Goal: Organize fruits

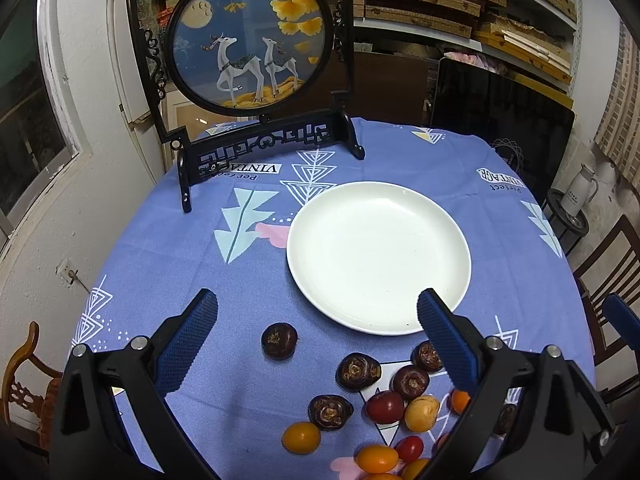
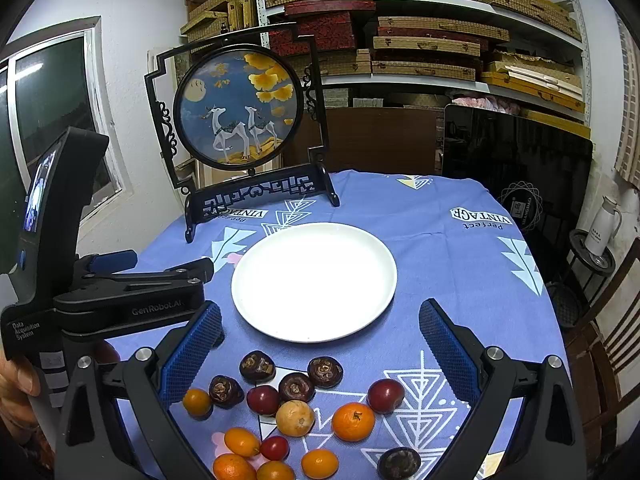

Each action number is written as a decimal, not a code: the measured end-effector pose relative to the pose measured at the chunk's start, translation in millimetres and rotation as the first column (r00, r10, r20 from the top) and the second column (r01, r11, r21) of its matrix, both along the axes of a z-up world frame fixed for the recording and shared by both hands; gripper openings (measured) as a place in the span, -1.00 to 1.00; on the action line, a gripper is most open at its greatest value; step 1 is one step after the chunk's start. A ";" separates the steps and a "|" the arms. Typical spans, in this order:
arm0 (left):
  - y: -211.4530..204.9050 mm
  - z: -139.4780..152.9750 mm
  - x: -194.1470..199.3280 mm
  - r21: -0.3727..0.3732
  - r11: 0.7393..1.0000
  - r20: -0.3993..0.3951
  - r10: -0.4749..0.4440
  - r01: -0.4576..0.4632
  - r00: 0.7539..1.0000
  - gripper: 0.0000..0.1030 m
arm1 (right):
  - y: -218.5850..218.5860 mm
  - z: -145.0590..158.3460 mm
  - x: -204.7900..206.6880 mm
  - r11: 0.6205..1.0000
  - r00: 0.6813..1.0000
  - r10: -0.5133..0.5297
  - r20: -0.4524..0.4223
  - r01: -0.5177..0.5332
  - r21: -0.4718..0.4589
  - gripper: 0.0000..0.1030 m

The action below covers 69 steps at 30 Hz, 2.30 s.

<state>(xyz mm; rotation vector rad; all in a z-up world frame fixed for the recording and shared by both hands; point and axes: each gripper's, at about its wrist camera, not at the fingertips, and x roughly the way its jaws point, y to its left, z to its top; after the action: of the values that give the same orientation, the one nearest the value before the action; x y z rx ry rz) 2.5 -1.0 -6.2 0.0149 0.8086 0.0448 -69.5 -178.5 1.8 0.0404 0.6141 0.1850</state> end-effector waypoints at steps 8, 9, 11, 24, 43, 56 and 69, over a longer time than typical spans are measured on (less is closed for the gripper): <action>1.5 0.6 1.4 0.008 1.000 0.000 0.003 -0.003 1.000 0.90 | 2.2 -1.0 -2.1 1.000 1.000 0.007 -0.002 -0.007 -0.003 0.93; 1.5 0.4 1.3 0.009 1.000 -0.001 0.002 -0.002 1.000 0.90 | 2.3 -0.8 -2.4 1.000 1.000 0.007 -0.003 -0.007 -0.003 0.93; 2.1 -0.2 0.7 0.008 1.000 -0.001 0.001 -0.001 1.000 0.90 | 2.1 -1.0 -2.7 1.000 1.000 0.006 -0.005 -0.006 -0.001 0.93; 5.1 -7.4 1.7 0.025 1.000 -0.023 0.004 -0.003 1.000 0.90 | 1.4 -1.8 0.6 1.000 1.000 0.009 -0.015 -0.009 -0.004 0.93; 11.1 -62.6 -59.8 0.055 0.957 -0.130 -0.276 0.285 0.952 0.90 | -52.6 -50.5 -28.0 0.984 0.982 0.017 -0.186 -0.050 -0.173 0.93; -36.6 -109.7 -103.6 -0.046 0.845 -0.284 -0.522 0.532 0.804 0.90 | -74.6 -140.4 -48.3 0.979 0.899 0.025 -0.437 -0.111 -0.172 0.93; -45.9 -135.5 -93.4 -0.104 0.852 -0.325 -0.517 0.513 0.792 0.90 | -66.5 -165.7 -18.2 0.981 0.841 0.100 -0.531 -0.172 -0.087 -0.16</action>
<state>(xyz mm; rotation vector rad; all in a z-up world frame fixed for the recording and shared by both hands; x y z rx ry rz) -90.9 -46.9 -141.7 0.2419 1.1331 -0.4975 -87.7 -245.0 -163.9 -0.0848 1.1814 0.2749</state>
